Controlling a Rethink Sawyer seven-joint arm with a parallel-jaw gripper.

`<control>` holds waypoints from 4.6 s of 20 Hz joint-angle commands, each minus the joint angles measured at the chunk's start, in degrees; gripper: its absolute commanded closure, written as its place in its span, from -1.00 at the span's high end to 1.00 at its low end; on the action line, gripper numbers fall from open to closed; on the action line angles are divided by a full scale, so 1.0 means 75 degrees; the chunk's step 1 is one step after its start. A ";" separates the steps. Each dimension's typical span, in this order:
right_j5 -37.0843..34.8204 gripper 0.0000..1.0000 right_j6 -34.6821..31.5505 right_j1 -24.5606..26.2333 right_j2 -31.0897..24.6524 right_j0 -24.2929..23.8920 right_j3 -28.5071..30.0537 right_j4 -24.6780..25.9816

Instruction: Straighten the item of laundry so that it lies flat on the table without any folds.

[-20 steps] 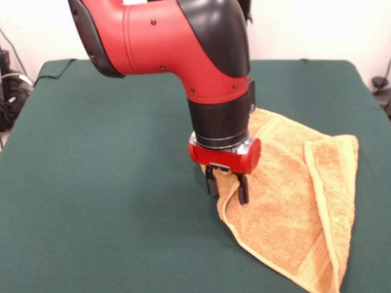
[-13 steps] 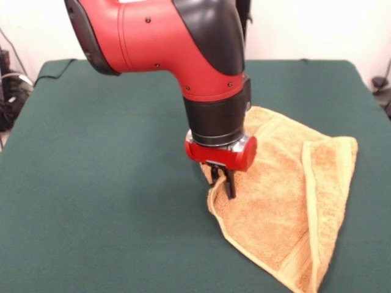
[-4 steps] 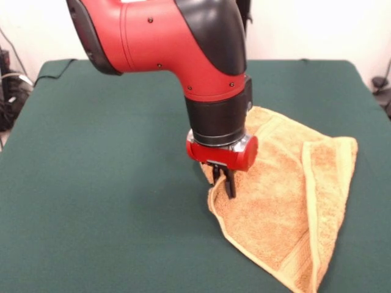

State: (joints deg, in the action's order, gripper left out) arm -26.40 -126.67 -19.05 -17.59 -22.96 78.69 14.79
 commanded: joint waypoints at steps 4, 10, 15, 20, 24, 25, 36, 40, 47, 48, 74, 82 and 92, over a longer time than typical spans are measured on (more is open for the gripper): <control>0.0026 -1.00 0.0206 0.0286 -0.0366 -0.0049 0.0590 0.0182; 0.0116 1.00 0.0137 0.0264 -0.0251 0.0031 0.0549 0.0273; 0.0006 1.00 0.0258 0.0254 -0.0270 0.0030 0.0491 0.0310; 0.0098 1.00 0.0168 0.0231 -0.0258 0.0048 0.0585 0.0305; 0.0158 1.00 0.0195 0.0257 -0.0308 0.0001 0.0620 0.0309; 0.0177 1.00 0.0199 0.0255 -0.0321 -0.0013 0.0646 0.0311; -0.0060 1.00 0.0280 -0.0113 -0.0406 -0.0167 0.1046 0.0242; 0.0037 1.00 0.0294 -0.0064 -0.0360 -0.0155 0.1034 0.0312; 0.0067 1.00 0.0265 -0.0083 -0.0295 -0.0106 0.1041 0.0344; 0.0072 1.00 0.0264 -0.0082 -0.0286 -0.0099 0.1036 0.0352; 0.0216 1.00 0.0251 0.0005 -0.0316 -0.0255 0.1063 0.0642; 0.0205 -1.00 0.0113 -0.0048 -0.0195 -0.0136 0.1045 0.0658; 0.0334 -1.00 -0.0030 -0.0057 -0.0170 -0.0121 0.1159 0.0631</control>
State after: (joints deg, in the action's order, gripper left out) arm -26.08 -126.67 -21.75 -17.57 -25.56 83.44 17.35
